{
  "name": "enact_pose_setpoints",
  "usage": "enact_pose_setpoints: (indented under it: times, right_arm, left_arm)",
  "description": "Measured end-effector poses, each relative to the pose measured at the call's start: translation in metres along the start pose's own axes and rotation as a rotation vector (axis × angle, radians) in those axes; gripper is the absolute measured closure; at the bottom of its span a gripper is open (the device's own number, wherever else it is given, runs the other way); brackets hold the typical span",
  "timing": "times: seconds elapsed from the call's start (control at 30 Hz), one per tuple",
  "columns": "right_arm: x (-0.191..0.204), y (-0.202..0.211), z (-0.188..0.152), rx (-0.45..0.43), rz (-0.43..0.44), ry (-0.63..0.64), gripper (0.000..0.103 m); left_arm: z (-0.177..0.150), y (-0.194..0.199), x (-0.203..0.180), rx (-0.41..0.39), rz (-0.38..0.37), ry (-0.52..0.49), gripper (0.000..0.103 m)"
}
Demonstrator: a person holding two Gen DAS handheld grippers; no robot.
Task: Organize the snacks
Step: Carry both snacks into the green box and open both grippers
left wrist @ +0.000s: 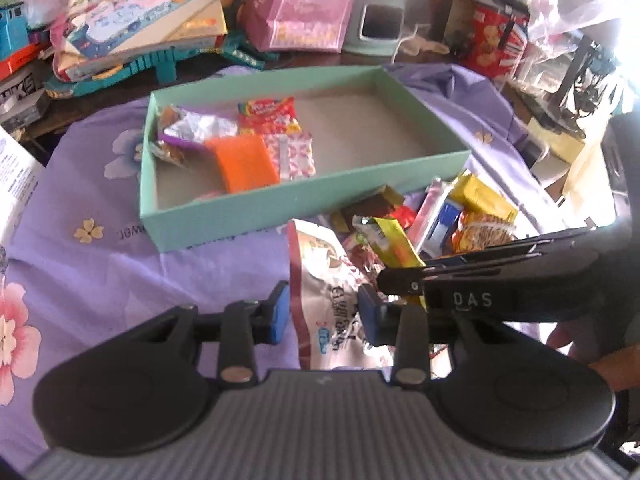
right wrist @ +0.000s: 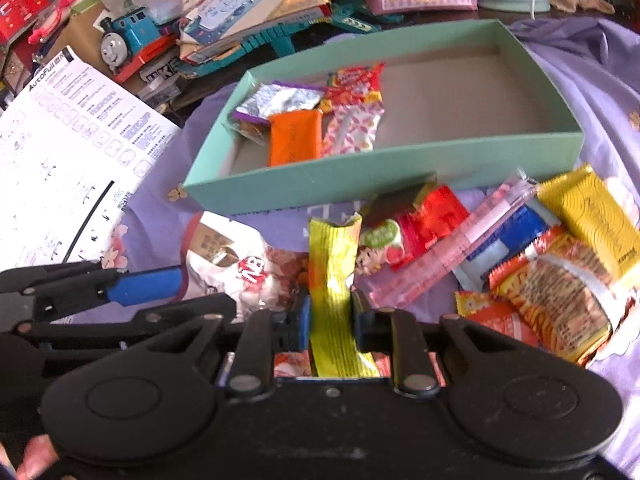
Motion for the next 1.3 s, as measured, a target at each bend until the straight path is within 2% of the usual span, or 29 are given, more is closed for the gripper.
enact_pose_setpoints:
  times: [0.13, 0.3, 0.63, 0.77, 0.93, 1.13, 1.3]
  right_arm:
    - [0.003, 0.003, 0.006, -0.015, -0.008, 0.015, 0.083]
    - [0.004, 0.012, 0.023, -0.057, -0.019, 0.035, 0.083]
    - [-0.001, 0.028, 0.080, -0.134, -0.051, 0.045, 0.083]
    - [-0.012, 0.020, 0.108, -0.145, -0.074, 0.033, 0.083]
    - [-0.030, -0.003, 0.135, -0.135, -0.099, 0.009, 0.083]
    - [-0.049, -0.036, 0.151, -0.106, -0.110, -0.023, 0.083]
    - [-0.060, -0.057, 0.154, -0.075, -0.113, -0.044, 0.081]
  left_arm:
    - [0.002, 0.001, 0.012, 0.010, 0.003, 0.048, 0.068]
    - [0.021, 0.020, 0.021, -0.055, -0.002, 0.062, 0.068]
    - [0.095, 0.040, 0.058, -0.186, 0.033, 0.155, 0.067]
    - [0.126, 0.024, 0.071, -0.201, 0.058, 0.172, 0.067]
    - [0.149, -0.014, 0.085, -0.165, 0.082, 0.194, 0.067]
    - [0.158, -0.057, 0.097, -0.105, 0.109, 0.203, 0.067]
    - [0.159, -0.075, 0.102, -0.087, 0.131, 0.196, 0.067]
Point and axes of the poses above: each gripper's, at about its wrist camera, not at the fingertips, and y roughly against the way its jaws point, x to its left, z to its top, the point moved 6 cm from there along -y, roughly the way its jaws point, and after that the axes turned 14 degrees about y, right-handed, at the moved point
